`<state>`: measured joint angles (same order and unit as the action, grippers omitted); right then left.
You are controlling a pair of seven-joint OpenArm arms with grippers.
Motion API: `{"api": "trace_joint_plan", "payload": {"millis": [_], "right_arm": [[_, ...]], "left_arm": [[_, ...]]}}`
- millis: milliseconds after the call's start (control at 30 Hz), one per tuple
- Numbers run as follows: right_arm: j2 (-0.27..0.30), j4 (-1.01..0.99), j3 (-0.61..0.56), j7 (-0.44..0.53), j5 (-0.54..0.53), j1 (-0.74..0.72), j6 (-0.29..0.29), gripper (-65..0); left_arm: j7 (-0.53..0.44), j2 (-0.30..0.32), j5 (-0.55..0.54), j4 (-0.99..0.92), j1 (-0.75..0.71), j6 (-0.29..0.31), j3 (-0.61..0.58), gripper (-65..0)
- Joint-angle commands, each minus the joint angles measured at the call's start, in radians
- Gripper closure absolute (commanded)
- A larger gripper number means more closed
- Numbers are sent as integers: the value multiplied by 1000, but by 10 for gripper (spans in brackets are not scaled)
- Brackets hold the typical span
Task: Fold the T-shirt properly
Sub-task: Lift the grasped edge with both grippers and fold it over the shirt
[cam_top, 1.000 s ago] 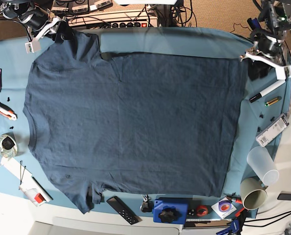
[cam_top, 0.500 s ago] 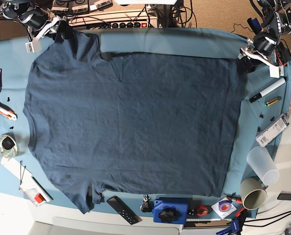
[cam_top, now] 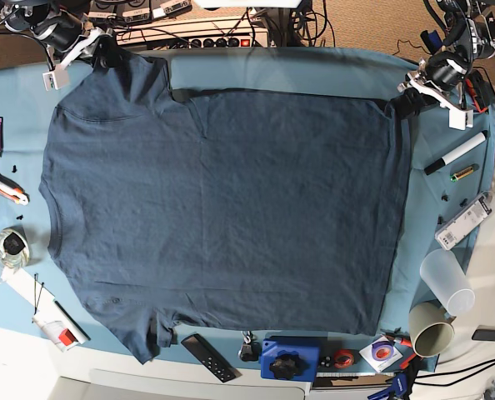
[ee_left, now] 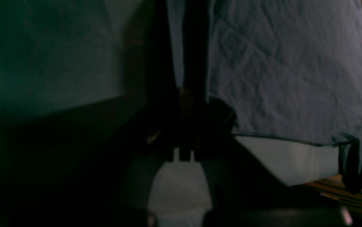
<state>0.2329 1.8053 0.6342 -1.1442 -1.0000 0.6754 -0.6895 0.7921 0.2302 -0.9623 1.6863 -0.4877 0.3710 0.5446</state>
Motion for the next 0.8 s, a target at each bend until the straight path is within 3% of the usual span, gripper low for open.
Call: {"api": "trace_joint_plan", "payload": {"millis": [0, 133, 300, 533, 767], "right_arm": [[14, 13, 9, 23, -21, -1, -9, -122], [14, 13, 9, 23, -20, -21, -9, 0], [13, 29, 22, 19, -13, -27, -9, 0], [14, 104, 129, 16, -18, -17, -9, 0], [14, 152, 199, 6, -45, 78, -9, 0]], "left_arm": [[-14, 7, 4, 8, -8, -3, 3, 0], [-26, 8, 18, 8, -8, -3, 3, 0], [-12, 8, 26, 31, -9, -3, 43, 0], [61, 8, -12, 94, -19, -3, 174, 0], [76, 8, -84, 98, -93, 24, 185, 0]]}}
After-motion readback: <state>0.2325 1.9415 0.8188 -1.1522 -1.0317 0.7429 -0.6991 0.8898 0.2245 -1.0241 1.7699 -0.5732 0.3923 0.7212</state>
